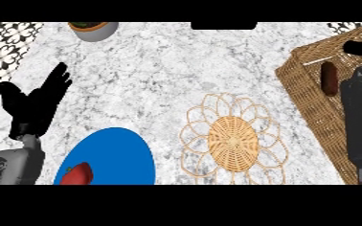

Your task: Pick the sweet potato from the placemat and place it in the basket

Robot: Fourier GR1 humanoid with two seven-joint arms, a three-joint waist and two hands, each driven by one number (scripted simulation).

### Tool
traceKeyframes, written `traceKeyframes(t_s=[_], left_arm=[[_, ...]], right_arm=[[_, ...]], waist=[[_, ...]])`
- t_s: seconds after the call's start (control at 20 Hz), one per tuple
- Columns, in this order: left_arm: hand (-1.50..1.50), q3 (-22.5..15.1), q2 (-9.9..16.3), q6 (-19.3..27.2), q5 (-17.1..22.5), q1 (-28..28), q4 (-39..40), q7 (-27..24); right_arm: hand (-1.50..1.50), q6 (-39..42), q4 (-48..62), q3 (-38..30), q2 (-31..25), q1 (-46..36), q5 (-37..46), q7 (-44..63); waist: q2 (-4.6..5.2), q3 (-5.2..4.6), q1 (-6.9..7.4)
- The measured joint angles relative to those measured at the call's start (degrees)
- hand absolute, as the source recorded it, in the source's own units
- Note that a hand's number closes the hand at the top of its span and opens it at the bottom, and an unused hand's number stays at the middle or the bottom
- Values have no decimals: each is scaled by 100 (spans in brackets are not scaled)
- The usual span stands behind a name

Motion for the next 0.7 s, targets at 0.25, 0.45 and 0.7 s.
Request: traceKeyframes(t_s=[0.25,0.45,0.7], left_arm=[[0,33,-26,13,-25,-50,-48,95],[0,6,-97,60,-103,-30,63,-29],[0,73,-68,55,-73,141,-41,-16]], right_arm=[[-150,-206,-418,-122,-50,125,-257,-217],[-150,-455,-1145,-479,64,301,-184,-133],[-150,-666,-2523,-944,372,894,-371,-75]], waist=[[2,-1,1],[-13,-3,-74],[-63,-4,-168]])
